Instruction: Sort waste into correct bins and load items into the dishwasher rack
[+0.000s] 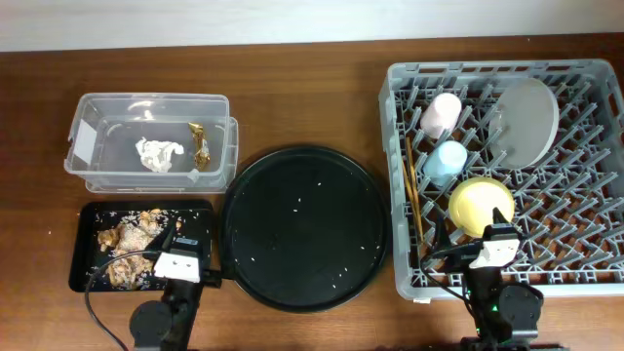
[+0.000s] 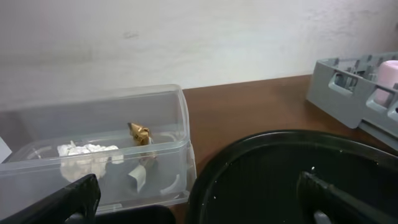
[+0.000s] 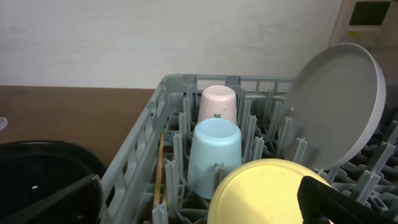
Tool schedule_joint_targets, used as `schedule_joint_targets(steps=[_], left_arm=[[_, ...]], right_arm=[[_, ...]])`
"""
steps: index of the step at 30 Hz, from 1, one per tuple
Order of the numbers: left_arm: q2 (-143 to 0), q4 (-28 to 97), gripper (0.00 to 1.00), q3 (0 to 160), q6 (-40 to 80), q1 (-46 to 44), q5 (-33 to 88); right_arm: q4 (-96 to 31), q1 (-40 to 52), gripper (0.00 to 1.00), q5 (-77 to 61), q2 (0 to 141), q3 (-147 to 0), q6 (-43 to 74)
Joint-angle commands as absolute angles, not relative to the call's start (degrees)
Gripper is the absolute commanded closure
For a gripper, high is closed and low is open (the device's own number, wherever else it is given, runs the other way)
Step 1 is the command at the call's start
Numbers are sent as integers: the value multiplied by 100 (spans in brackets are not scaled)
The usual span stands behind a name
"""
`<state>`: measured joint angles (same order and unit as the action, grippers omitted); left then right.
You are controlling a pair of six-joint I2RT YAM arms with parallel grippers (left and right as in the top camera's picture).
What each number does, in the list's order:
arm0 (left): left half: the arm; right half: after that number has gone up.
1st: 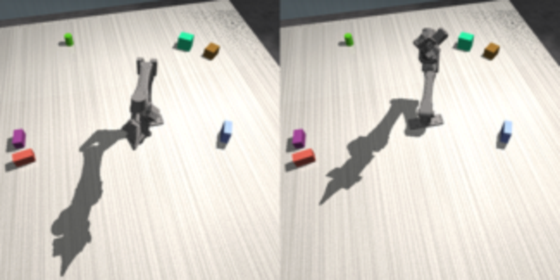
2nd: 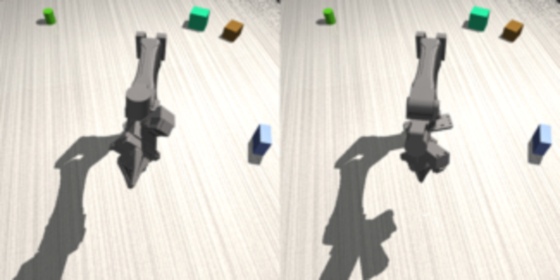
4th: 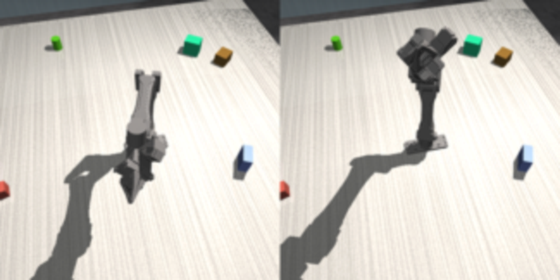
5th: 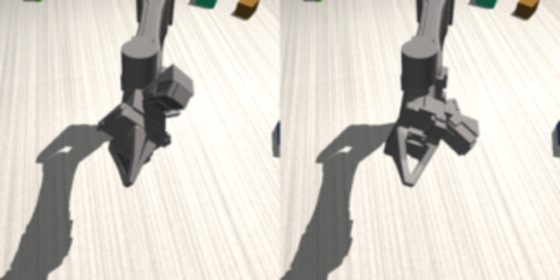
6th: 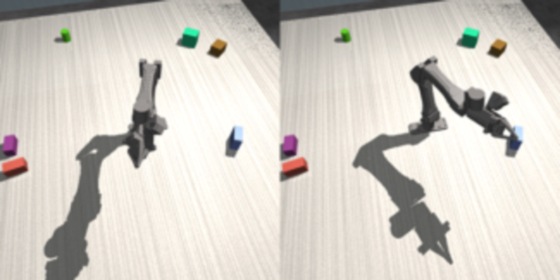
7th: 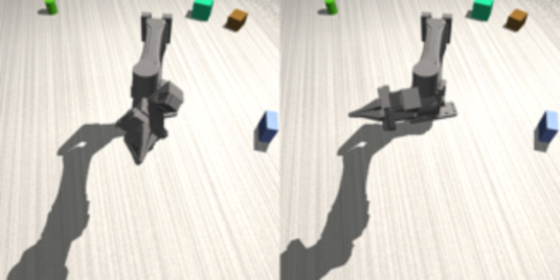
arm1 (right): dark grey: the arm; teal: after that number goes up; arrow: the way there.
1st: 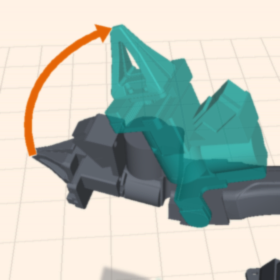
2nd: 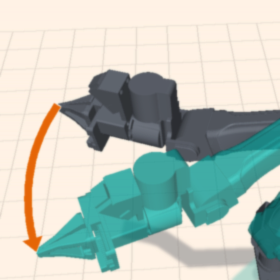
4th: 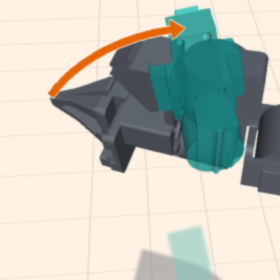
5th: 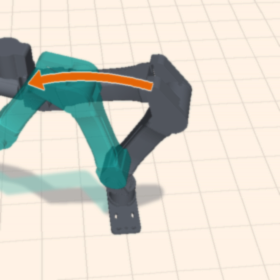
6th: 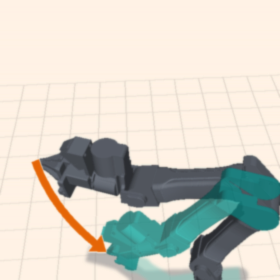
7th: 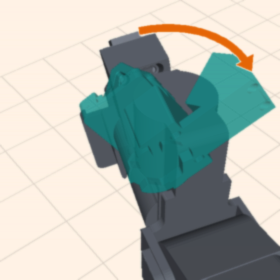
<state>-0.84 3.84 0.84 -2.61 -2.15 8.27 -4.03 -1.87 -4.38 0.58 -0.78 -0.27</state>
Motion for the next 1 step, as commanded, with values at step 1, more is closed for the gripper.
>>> schedule_joint_targets(steps=[1], left_arm=[[-30, 397, 0, 51, -355, -237, 766]], right_arm=[[-410, -156, 2, -429, 21, -32, -62]])
